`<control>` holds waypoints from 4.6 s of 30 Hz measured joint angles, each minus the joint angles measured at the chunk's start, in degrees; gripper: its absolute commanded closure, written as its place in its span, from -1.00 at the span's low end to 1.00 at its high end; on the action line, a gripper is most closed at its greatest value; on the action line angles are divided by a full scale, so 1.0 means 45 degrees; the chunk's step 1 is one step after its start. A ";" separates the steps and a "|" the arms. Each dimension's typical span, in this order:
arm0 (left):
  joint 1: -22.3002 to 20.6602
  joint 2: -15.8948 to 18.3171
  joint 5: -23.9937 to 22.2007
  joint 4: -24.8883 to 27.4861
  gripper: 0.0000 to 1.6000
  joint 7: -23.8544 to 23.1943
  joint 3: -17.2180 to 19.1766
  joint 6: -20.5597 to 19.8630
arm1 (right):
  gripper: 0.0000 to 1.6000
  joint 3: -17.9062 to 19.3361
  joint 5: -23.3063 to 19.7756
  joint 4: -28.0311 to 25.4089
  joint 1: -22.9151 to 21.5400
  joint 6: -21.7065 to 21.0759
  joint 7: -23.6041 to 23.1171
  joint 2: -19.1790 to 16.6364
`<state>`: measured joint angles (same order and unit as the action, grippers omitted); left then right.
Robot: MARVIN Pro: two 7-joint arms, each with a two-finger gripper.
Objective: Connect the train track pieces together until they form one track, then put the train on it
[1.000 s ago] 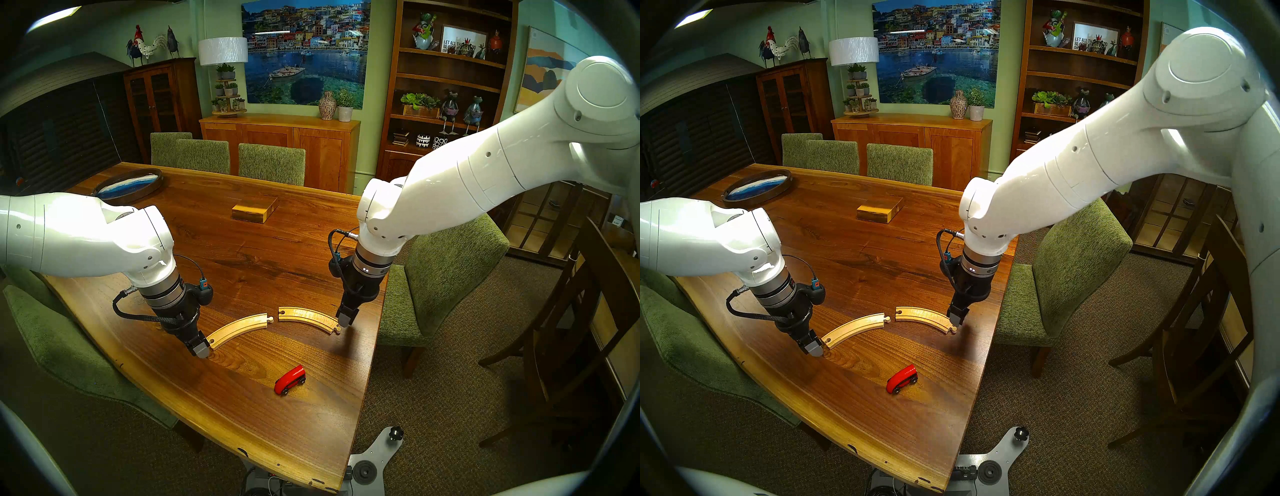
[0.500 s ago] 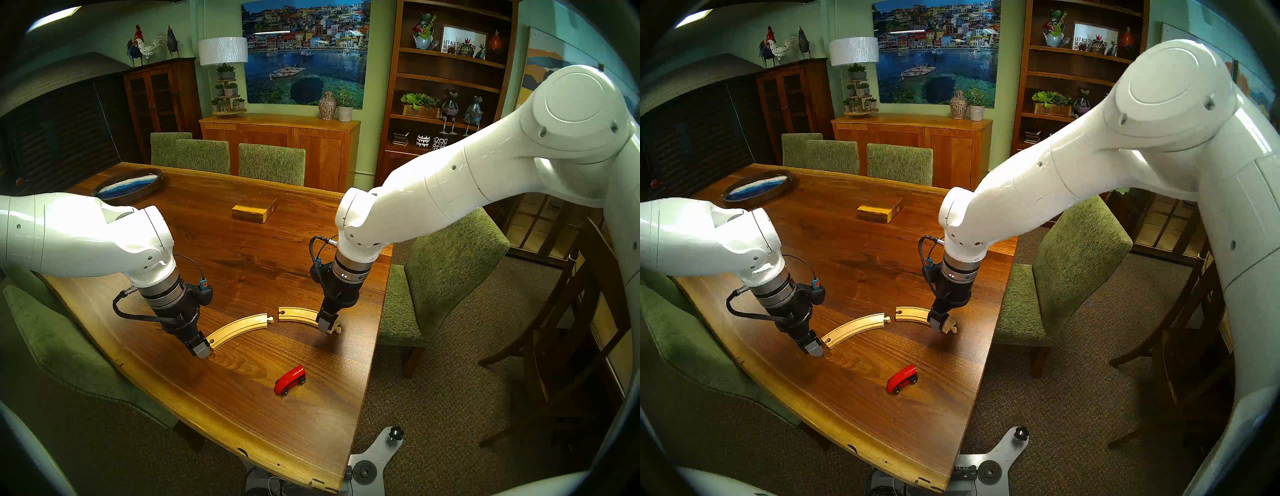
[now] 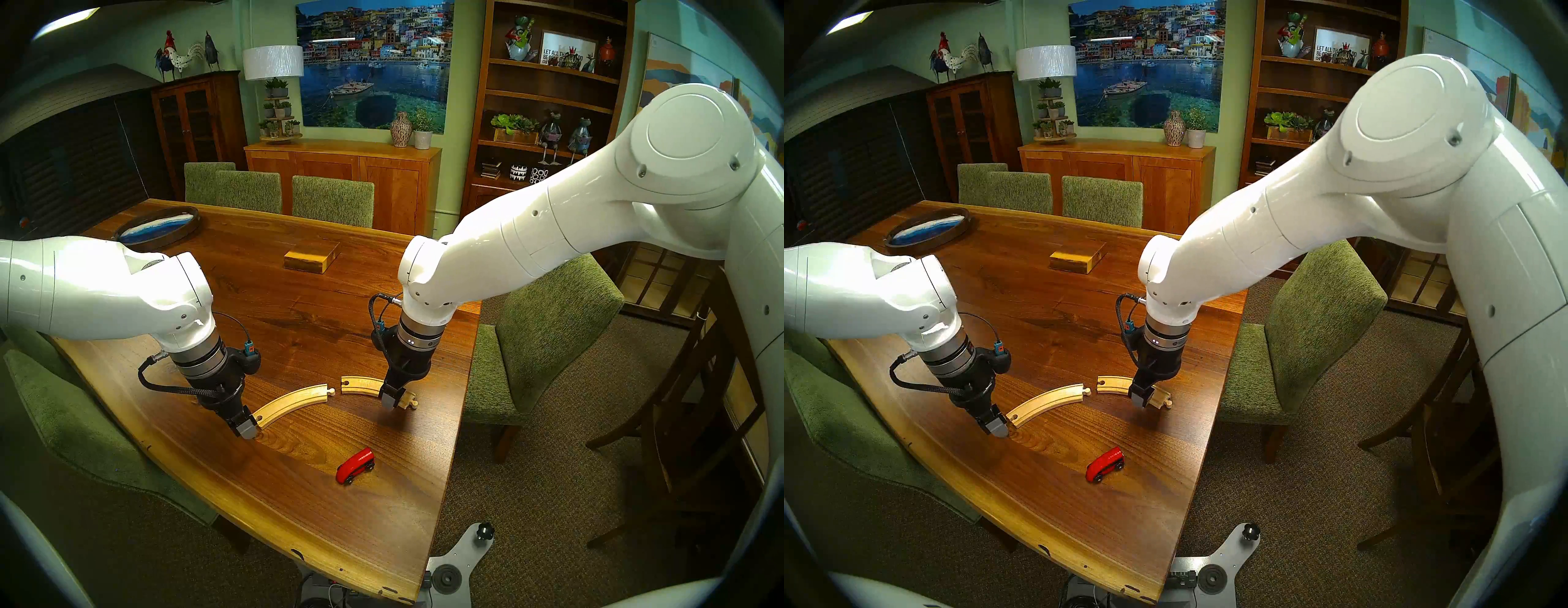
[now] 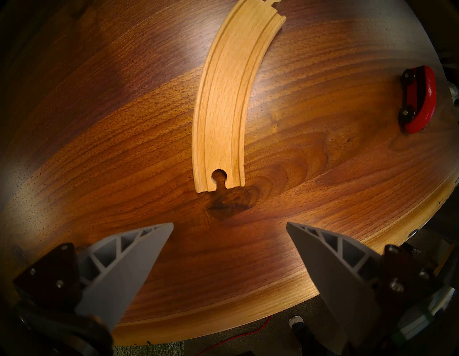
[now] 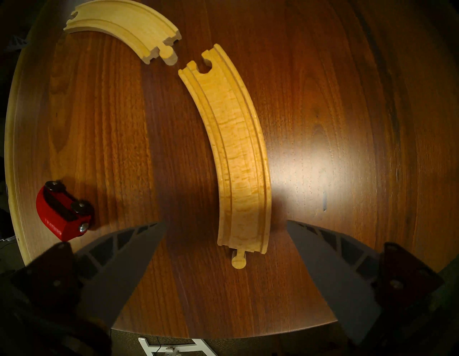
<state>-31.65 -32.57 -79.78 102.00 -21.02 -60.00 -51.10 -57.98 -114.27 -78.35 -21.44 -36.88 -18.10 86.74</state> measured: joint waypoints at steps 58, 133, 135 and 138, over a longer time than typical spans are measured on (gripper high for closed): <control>0.0005 0.0000 0.0002 -0.0002 -1.00 0.0002 0.0001 0.0000 | 0.00 -0.0585 -0.0466 0.1715 0.1000 -0.0893 0.0390 0.0819; 0.0627 -0.0457 -0.0875 -0.0162 -1.00 0.1492 0.0752 0.0794 | 1.00 -0.0390 -0.1029 0.1216 0.0845 -0.0603 0.1252 0.0556; 0.0714 -0.0523 -0.0887 -0.0057 -1.00 0.1598 0.0765 0.0880 | 1.00 -0.0385 -0.1024 0.1217 0.0847 -0.0603 0.1253 0.0553; 0.0867 -0.0624 -0.0926 0.0088 -1.00 0.1835 0.0794 0.1010 | 1.00 -0.0380 -0.1018 0.1217 0.0850 -0.0604 0.1253 0.0547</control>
<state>-27.75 -35.38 -83.94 102.40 -12.76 -56.43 -46.55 -59.69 -118.84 -72.87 -17.61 -39.59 -12.46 89.20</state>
